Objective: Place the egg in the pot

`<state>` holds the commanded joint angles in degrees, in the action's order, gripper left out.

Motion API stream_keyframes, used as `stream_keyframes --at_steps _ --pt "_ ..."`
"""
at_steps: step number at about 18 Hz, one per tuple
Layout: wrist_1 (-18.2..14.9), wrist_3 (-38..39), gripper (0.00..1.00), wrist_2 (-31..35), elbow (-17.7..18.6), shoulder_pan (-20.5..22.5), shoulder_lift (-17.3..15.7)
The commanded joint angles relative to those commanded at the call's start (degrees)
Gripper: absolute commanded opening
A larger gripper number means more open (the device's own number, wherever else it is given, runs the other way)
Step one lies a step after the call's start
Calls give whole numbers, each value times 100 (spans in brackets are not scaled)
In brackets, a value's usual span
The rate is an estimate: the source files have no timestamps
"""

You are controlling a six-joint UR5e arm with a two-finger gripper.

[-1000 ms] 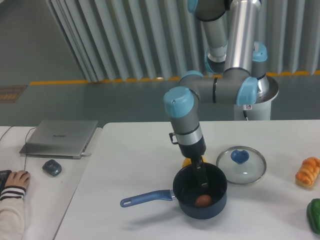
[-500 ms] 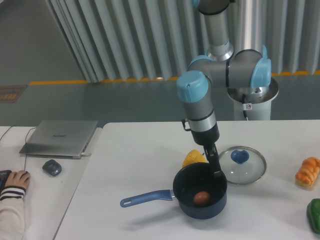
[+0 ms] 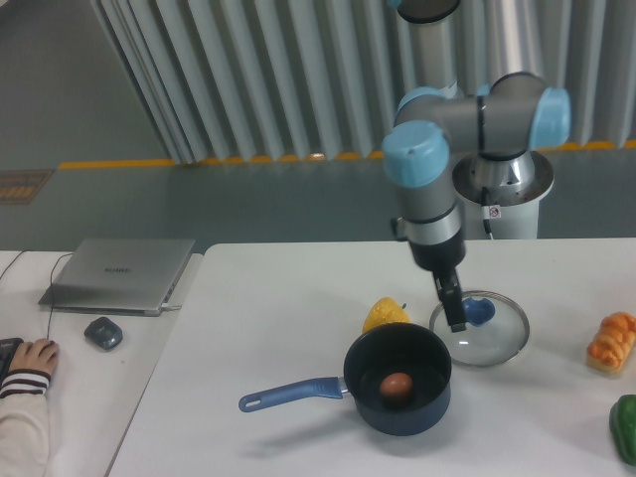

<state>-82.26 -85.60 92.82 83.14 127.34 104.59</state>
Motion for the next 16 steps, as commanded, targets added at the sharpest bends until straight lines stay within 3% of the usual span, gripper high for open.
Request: stream_keyframes --at_steps 7,16 --pt "-527 -1151 100 -202 44 536 -273" --pt "-590 -1539 100 -440 193 801 -405"
